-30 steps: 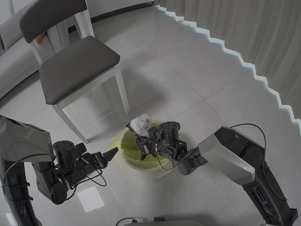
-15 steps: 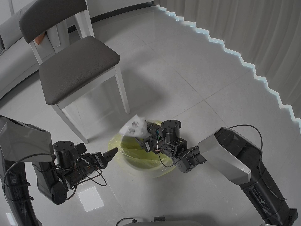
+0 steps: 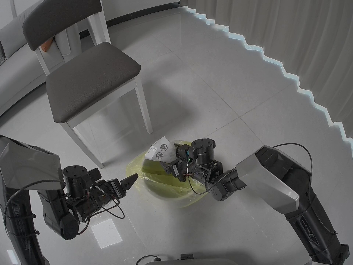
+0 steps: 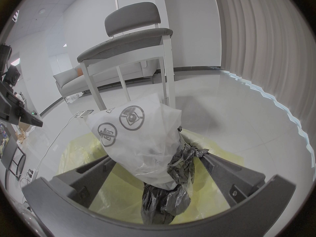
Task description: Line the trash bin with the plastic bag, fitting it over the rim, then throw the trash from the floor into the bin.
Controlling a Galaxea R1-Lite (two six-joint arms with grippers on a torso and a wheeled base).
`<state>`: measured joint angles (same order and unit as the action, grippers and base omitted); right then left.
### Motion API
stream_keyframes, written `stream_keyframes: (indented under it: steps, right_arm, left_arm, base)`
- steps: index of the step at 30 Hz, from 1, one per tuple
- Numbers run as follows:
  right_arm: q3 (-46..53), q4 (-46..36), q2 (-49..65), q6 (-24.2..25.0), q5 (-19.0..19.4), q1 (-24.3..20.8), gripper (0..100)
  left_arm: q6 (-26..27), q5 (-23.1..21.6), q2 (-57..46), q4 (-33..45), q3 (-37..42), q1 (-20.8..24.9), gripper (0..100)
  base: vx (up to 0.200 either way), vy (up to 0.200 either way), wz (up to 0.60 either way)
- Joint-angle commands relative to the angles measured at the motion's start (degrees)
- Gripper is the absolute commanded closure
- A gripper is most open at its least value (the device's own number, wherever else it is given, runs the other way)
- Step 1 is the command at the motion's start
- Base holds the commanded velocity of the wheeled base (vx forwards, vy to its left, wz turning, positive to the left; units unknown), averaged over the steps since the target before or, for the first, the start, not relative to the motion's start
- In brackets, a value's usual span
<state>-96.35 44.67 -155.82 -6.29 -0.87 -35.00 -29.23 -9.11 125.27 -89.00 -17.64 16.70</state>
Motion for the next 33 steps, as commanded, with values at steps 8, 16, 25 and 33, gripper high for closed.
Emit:
stream_keyframes:
  steps: [8,16,25,33]
  right_arm:
    - [8.6,0.7,10.4,0.3,0.1,0.1,0]
    - [8.3,0.8,12.2,0.5,0.1,0.4,0]
    - [7.8,0.7,12.0,0.5,0.0,1.4,0]
    - [10.6,1.4,12.0,0.5,-0.2,1.9,0]
  left_arm:
    - [0.0,0.1,-0.1,-1.0,0.1,-0.3,0]
    - [0.0,0.1,-0.4,-1.0,0.3,-0.4,0]
    - [0.0,0.1,-0.3,-1.0,0.3,-0.4,0]
    - [0.1,0.0,0.2,-1.0,0.2,-0.4,0]
  base:
    - [0.000,0.000,0.00]
    - [0.000,0.000,0.00]
    - [0.000,0.000,0.00]
    - [0.000,0.000,0.00]
